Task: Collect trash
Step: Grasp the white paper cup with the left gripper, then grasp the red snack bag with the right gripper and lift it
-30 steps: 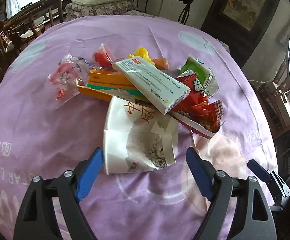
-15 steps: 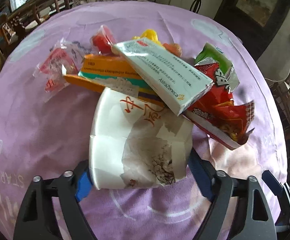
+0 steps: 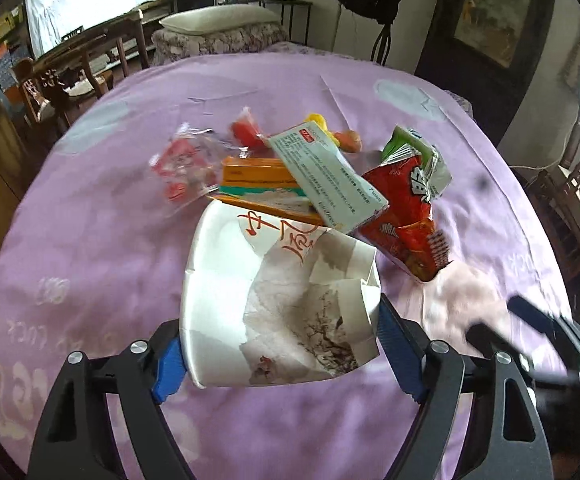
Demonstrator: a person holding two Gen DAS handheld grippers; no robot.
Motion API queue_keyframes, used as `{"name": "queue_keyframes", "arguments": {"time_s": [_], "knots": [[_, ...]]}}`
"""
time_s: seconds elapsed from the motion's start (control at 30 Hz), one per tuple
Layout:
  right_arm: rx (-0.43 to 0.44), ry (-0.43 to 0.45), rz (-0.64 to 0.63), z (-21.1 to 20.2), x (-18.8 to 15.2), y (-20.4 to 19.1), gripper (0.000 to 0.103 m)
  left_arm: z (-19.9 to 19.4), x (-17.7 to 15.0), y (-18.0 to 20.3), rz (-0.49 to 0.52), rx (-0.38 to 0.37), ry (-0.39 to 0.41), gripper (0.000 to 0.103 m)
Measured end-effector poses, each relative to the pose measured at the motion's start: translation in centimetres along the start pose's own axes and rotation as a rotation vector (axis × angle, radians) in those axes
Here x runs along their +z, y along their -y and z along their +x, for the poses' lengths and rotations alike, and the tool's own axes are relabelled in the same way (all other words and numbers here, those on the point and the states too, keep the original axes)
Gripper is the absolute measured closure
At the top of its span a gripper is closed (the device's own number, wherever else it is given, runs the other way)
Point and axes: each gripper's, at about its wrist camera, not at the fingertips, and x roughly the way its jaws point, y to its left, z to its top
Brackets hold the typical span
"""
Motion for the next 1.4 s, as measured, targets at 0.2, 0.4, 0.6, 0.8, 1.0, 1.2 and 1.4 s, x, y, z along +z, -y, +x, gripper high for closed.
{"name": "queue_keyframes", "arguments": {"time_s": [0.2, 0.4, 0.6, 0.8, 1.0, 1.2, 1.4], "knots": [[-0.008, -0.022, -0.119, 1.8, 1.2, -3.4, 0.021, -1.5, -1.3, -3.2, -0.076, -0.005, 0.0, 0.021], [0.016, -0.046, -0.158, 3.6, 2.9, -5.8, 0.021, -3.1, -1.2, -5.6, -0.121, 0.036, 0.043, 0.021], [-0.127, -0.128, -0.235, 6.4, 3.6, -6.7, 0.021, -4.0, -1.3, -6.7, -0.15, 0.042, 0.058, 0.021], [-0.144, -0.129, -0.217, 7.0, 4.3, -6.4, 0.042, -4.3, -1.6, -6.9, -0.161, 0.032, 0.059, 0.021], [-0.168, -0.12, -0.208, 6.6, 5.3, -6.0, 0.073, -5.2, -1.9, -6.8, -0.155, 0.029, 0.07, 0.021], [-0.137, -0.075, -0.12, 3.8, 4.8, -4.2, 0.074, -6.7, -2.3, -6.5, -0.158, 0.032, 0.091, 0.021], [-0.096, -0.034, -0.082, 0.2, 3.9, -3.2, 0.074, -8.5, -3.0, -5.7, -0.15, 0.027, 0.11, 0.021]]}}
